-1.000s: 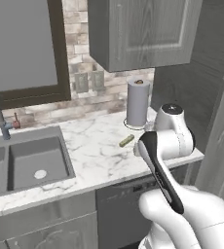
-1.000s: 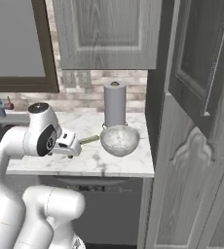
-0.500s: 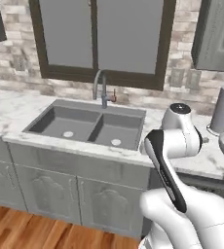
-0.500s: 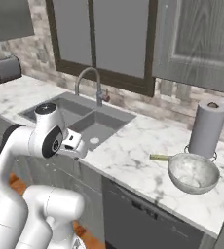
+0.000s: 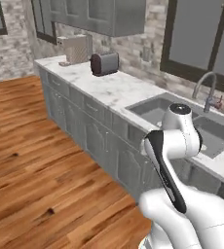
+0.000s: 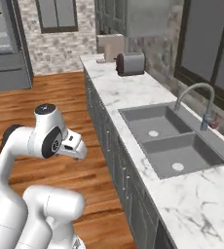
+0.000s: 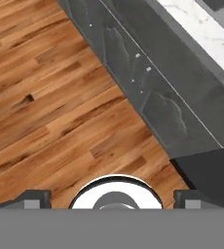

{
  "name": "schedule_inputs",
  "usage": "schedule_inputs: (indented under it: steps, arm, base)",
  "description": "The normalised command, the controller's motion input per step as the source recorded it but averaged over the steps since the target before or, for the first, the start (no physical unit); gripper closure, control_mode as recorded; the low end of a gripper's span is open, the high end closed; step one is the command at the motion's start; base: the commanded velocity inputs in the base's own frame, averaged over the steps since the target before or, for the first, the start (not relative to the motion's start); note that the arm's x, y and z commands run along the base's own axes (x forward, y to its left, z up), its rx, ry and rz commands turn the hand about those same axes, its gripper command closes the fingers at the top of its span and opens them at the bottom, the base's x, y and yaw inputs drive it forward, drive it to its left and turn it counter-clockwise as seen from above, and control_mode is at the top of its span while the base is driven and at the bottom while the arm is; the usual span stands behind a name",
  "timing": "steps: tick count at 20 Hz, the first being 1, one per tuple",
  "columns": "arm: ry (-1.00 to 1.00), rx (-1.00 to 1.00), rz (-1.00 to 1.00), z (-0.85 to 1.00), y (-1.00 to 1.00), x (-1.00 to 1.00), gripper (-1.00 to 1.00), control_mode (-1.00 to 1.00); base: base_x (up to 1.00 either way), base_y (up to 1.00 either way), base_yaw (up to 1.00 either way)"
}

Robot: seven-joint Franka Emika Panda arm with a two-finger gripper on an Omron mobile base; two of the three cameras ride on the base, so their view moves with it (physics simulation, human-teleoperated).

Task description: Pick the egg and butter from the fridge and place them by the bowl for mixing.

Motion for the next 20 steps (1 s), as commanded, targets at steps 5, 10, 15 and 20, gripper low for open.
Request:
schedule_inputs:
  steps: [5, 10, 15, 20]
  arm:
    - [0.00, 0.00, 0.00, 0.00, 0.00, 0.00, -1.00, 1.00]
    - [0.00, 0.00, 0.00, 0.00, 0.00, 0.00, -1.00, 1.00]
    - [0.00, 0.00, 0.00, 0.00, 0.00, 0.00, -1.00, 1.00]
    - [0.00, 0.00, 0.00, 0.00, 0.00, 0.00, -1.00, 1.00]
  base:
    - [0.14, 0.02, 0.90]
    - [0.81, 0.04, 0.29]
    - [0.90, 0.06, 0.18]
    - [0.93, 0.05, 0.12]
